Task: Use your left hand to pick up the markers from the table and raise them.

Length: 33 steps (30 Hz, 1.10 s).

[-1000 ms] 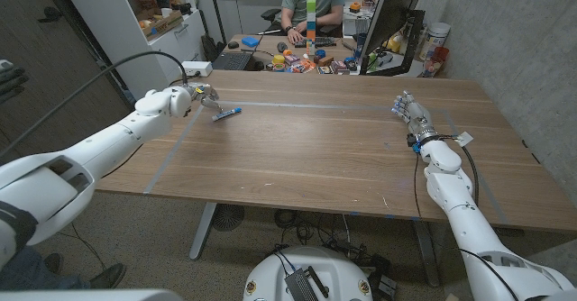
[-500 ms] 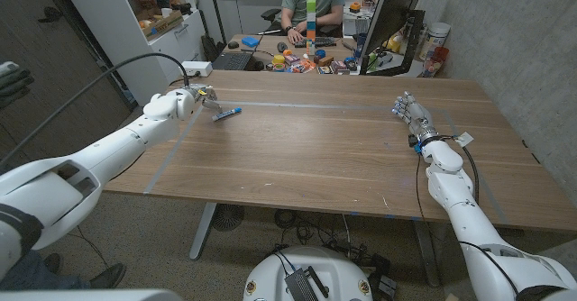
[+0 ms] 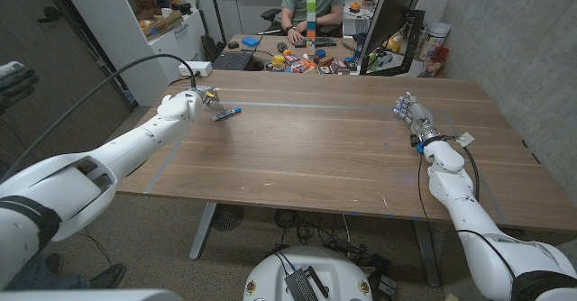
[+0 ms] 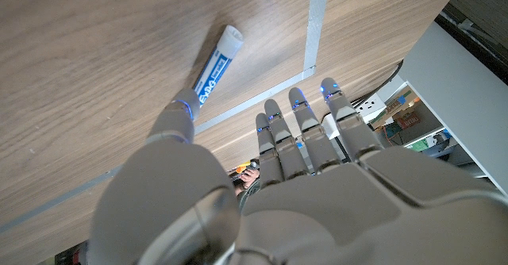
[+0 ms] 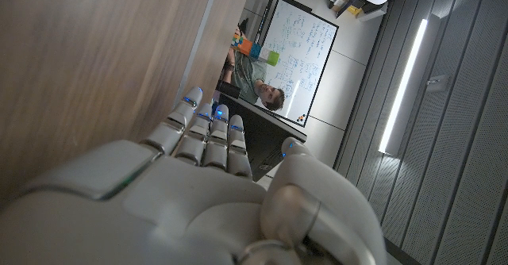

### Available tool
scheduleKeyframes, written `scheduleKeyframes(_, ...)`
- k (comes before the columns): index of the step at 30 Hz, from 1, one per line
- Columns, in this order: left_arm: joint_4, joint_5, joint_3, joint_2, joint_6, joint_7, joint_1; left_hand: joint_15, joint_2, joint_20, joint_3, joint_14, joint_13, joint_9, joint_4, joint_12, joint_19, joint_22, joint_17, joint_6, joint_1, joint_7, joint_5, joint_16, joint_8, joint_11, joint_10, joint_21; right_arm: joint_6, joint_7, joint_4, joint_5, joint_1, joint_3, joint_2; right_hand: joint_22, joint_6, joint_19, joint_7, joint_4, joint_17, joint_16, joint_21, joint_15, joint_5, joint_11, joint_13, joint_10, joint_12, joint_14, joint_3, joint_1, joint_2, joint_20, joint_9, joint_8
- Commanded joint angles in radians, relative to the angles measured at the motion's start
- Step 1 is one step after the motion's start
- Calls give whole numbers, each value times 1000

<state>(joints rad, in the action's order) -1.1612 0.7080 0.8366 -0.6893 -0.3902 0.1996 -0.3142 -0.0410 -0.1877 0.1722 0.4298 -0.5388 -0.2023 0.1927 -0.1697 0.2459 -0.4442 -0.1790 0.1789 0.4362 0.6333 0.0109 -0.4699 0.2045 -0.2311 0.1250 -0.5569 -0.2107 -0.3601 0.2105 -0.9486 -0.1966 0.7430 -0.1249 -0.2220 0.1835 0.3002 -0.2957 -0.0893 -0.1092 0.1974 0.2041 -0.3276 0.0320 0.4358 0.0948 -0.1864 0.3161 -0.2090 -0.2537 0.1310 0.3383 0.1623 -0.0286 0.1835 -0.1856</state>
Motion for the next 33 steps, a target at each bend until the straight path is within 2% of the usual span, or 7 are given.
scheduleKeyframes(1, 51, 6, 22, 39, -23, -17, 18, 0, 0, 6, -4, -9, -4, 3, 1, 7, -3, -3, 5, 8, -4, 0, 2, 4, -3, -6, -11, 2, -33, 16, 67, 0, -35, -6, -2, 2, 9, -10, 3, -1, 5, 1, 3, 0, -6, 3, -2, 10, -8, -8, -1, -9, 2, 2, 4, -10)
scheduleKeyframes(6, 67, 6, 31, 49, -24, -13, 26, -1, 1, 9, -6, -8, -4, 3, 1, 7, -1, -3, 5, 11, -3, 0, 2, 2, -3, -4, -12, 3, -65, 22, 88, 2, -45, -7, -2, 2, 9, -11, 3, -2, 5, 1, 4, -2, -5, 0, -2, 10, -8, -9, -2, -11, 2, 1, 4, -10)
scheduleKeyframes(12, 98, -3, 36, 63, -6, -26, 34, -2, 1, 9, -9, -8, -4, 2, 2, 6, 0, -3, 5, 11, -3, 1, 3, 1, -1, -3, -12, 4, -44, 2, -35, 7, 8, -7, -3, 2, 10, -11, 5, -2, 5, 1, 5, -2, -5, 0, -2, 10, -8, -8, -3, -12, 1, 2, 4, -9)
scheduleKeyframes(17, 129, -13, 40, 78, 9, -43, 41, -2, 2, 9, -11, -7, -4, 2, 2, 5, 2, -4, 5, 12, -2, 2, 3, 1, -1, -3, -13, 5, -29, -13, -92, 12, 31, -4, -6, 2, 10, -11, 4, -2, 5, 1, 6, -2, -5, 3, -2, 11, -8, -8, -4, -14, 1, 4, 4, -9)
scheduleKeyframes(20, 139, -14, 43, 85, 4, -46, 44, -2, 2, 11, -12, -8, -4, 2, 2, 4, 3, -4, 5, 14, -2, 0, 4, 0, -1, -5, -13, 6, -22, -20, -111, 9, 39, -5, -3, 2, 10, -12, 3, -2, 5, 1, 7, -1, -5, 2, -2, 10, -8, -9, -5, -15, 1, 4, 4, -9)
scheduleKeyframes(23, 179, -9, 54, 103, 4, -55, 60, 1, 3, 12, -14, -10, -5, 2, 2, 5, 4, -4, 5, 15, -2, 0, 4, 1, -1, -6, -15, 6, -30, -27, -133, 7, 51, -5, 1, 2, 10, -12, 4, -2, 5, 1, 7, 1, -5, 1, -2, 11, -8, -11, -5, -15, 0, 5, 4, -9)
scheduleKeyframes(33, 273, -5, 83, 147, 17, -72, 98, 5, 4, 13, -19, -15, -5, 2, 3, 6, 5, -4, 5, 22, 0, -2, 5, 1, -1, -6, -25, 7, -48, -34, -153, 0, 65, -7, 3, 2, 12, -17, 4, -1, 5, 2, 7, 0, -5, 3, -2, 14, -9, -13, -7, -17, -1, 9, 4, -9)
